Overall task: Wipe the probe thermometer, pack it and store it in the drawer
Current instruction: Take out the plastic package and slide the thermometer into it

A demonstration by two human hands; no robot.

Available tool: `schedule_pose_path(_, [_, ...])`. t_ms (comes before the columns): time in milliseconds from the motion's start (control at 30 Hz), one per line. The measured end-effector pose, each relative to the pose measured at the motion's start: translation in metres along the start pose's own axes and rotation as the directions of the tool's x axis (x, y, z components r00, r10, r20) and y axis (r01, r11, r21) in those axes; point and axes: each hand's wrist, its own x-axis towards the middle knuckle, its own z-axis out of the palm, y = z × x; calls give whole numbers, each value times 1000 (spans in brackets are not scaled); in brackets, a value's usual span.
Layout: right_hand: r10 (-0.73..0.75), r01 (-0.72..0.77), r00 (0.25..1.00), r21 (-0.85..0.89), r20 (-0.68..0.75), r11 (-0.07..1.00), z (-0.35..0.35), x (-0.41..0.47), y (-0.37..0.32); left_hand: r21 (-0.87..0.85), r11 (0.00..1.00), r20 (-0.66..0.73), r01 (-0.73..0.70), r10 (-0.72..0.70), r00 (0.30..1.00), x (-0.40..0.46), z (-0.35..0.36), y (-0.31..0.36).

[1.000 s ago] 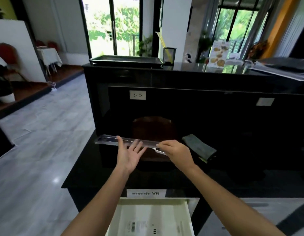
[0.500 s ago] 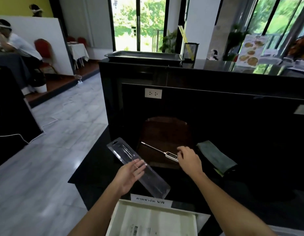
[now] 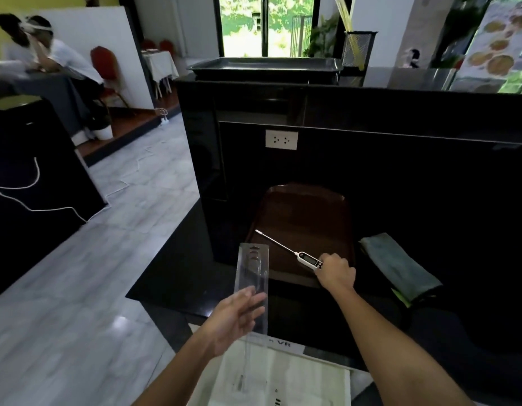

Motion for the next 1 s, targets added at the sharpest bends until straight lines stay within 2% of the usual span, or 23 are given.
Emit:
schedule_pose_path(100, [-3, 6, 1000, 86, -26, 996, 2, -3, 5, 12, 1000, 3, 11, -11, 1000, 0, -2, -3])
schedule_pose_path(167, [-18, 29, 999, 279, -43, 960, 0, -5, 10, 8, 1000, 4, 1, -1, 1000, 1, -4, -3])
schedule_pose_path(233, [-15, 67, 994, 515, -104, 855, -9, -8, 17, 1, 1000, 5, -5, 5, 1000, 1, -4, 1])
schedule_pose_path(333, [70, 125, 969, 715, -237, 688, -34, -19, 26, -15, 1000, 12, 6, -6, 1000, 2, -3, 5])
schedule_pose_path(467, [184, 222, 916, 831, -357, 510, -76, -43, 41, 26, 999, 30, 29, -30, 999, 2, -1, 9])
schedule_pose_path(533, [252, 315, 847, 824, -468, 471, -96, -57, 49, 64, 997, 59, 36, -39, 997, 3, -1, 9])
schedule_pose_path(600, [284, 361, 807, 813, -518, 457, -114, -73, 55, 101, 994, 100, 44, -54, 993, 4, -1, 9])
schedule_pose_path(733, [188, 329, 866, 811, -463, 483, -125, -95, 60, 168, 984, 177, 64, -94, 980, 5, 6, 6])
schedule_pose_path(900, [150, 220, 941, 886, -303, 408, -110, -117, 52, 241, 966, 226, 96, -152, 962, -3, 21, -1])
schedule_pose_path(1000, [135, 164, 960, 881, -247, 444, -96, -128, 44, 241, 964, 250, 112, -173, 953, -9, 28, -6])
